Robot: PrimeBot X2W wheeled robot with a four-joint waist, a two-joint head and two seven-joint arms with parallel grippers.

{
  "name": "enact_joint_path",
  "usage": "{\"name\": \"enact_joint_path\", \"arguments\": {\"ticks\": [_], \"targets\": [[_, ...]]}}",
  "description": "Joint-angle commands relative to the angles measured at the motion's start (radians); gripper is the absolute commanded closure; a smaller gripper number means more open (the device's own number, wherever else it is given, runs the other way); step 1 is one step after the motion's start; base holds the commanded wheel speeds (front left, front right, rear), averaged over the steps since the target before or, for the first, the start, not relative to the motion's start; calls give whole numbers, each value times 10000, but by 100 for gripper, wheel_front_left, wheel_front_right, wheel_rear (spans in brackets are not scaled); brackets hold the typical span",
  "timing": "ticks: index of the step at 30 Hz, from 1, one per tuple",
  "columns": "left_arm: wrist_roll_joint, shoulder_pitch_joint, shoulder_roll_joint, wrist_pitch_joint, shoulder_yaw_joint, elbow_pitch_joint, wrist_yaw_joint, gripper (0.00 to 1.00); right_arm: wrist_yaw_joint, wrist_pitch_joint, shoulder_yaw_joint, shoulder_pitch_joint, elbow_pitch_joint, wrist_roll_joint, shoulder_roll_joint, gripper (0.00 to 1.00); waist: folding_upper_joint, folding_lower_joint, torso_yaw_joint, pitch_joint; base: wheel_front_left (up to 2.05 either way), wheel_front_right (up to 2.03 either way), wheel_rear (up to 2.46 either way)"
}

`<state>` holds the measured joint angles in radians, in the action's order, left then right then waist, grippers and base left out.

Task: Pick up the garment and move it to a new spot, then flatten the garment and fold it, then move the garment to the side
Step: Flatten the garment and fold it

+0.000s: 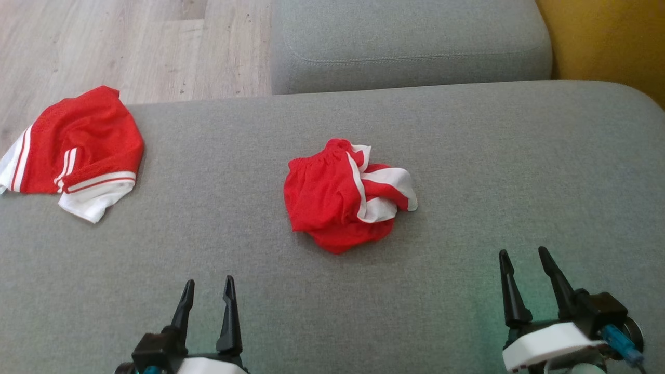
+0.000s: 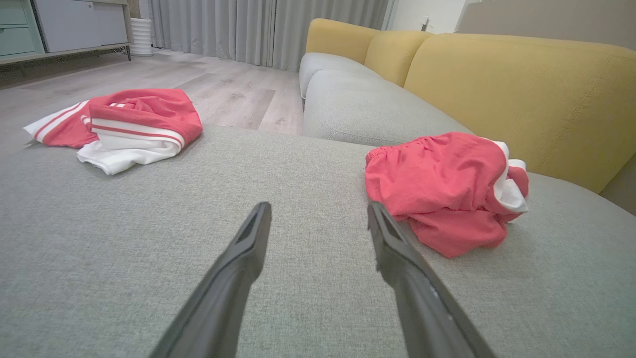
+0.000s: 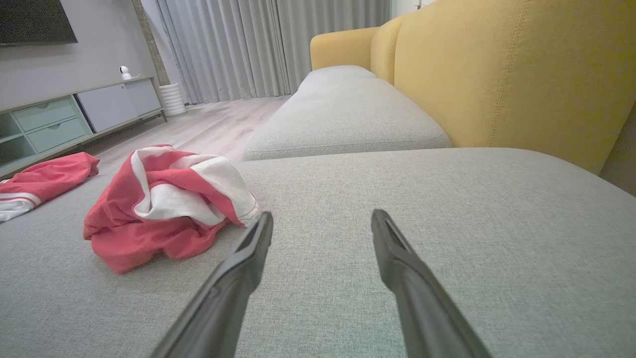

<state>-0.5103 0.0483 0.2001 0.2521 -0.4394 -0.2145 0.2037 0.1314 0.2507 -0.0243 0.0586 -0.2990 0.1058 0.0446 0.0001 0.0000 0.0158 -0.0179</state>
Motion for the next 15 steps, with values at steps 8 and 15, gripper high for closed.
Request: {"name": "enact_joint_path", "arguments": {"ticks": [8,15], "targets": [[71,-321,113,94,272,279,65,0,-7,73,-266,-357,229,-24,56,0,-1,0,92,103,0,0,0],[150,-543,116,69,195,367,92,0,-7,-737,-904,-1797,532,-177,56,0,-1,0,406,452,0,0,0]]}}
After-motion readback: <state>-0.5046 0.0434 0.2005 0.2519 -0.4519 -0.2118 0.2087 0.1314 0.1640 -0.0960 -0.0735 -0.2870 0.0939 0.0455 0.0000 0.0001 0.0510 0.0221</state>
